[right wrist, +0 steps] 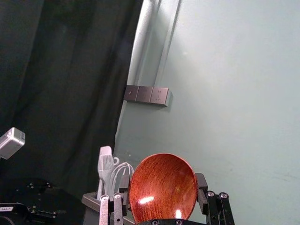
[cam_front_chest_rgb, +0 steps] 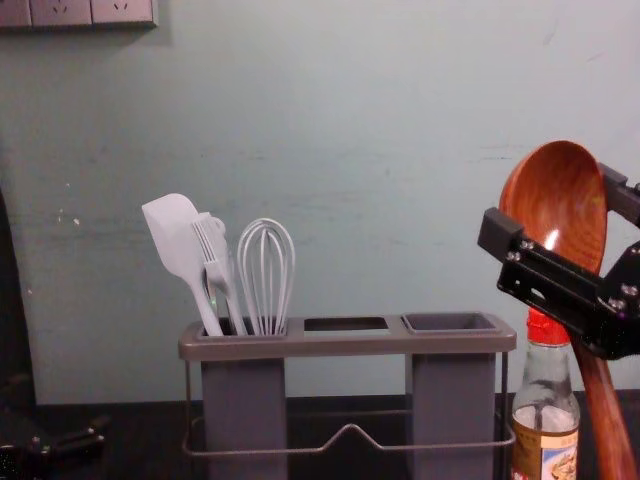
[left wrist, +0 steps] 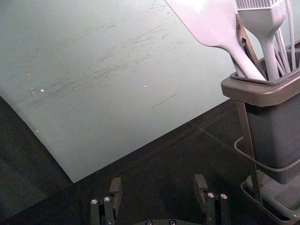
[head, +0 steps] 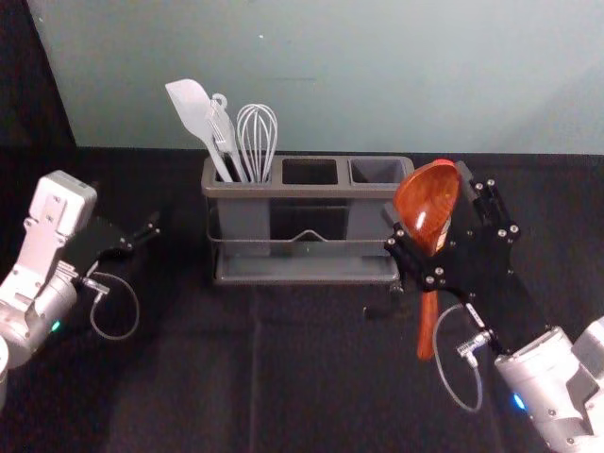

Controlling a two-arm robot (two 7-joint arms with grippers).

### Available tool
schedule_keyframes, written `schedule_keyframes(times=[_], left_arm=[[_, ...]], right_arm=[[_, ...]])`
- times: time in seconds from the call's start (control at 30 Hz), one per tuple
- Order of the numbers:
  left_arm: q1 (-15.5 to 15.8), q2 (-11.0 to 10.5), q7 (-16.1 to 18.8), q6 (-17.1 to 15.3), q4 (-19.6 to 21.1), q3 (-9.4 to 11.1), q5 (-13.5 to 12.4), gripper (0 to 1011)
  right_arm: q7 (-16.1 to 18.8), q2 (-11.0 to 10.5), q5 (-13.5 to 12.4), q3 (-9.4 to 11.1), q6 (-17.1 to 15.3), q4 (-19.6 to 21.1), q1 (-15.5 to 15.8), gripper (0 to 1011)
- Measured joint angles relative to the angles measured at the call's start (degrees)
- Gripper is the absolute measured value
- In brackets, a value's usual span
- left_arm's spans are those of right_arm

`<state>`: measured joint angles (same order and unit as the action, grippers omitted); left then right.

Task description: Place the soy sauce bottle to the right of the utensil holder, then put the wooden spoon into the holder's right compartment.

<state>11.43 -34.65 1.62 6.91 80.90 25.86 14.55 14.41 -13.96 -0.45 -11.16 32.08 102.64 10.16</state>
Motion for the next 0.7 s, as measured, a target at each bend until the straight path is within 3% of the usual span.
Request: schedule_keyframes(times=[0.27, 0.4, 0.7], left_arm=[[0.00, 0.00, 0.00, 0.00, 0.00, 0.00, 0.00, 1005], [0.00, 0.00, 0.00, 0.00, 0.00, 0.00, 0.00, 1005], [0.00, 0.00, 0.00, 0.00, 0.00, 0.00, 0.00, 1005]], right_arm=[[2.46, 0.36, -2.24, 0.11, -2.35, -1.72, -4.18, 838], [3.69, 0.34, -2.89, -0.37, -4.37, -3.29, -7.86, 838], [5.42, 1.28, -4.34, -2.44, -7.98, -10.50, -19.28, 838]])
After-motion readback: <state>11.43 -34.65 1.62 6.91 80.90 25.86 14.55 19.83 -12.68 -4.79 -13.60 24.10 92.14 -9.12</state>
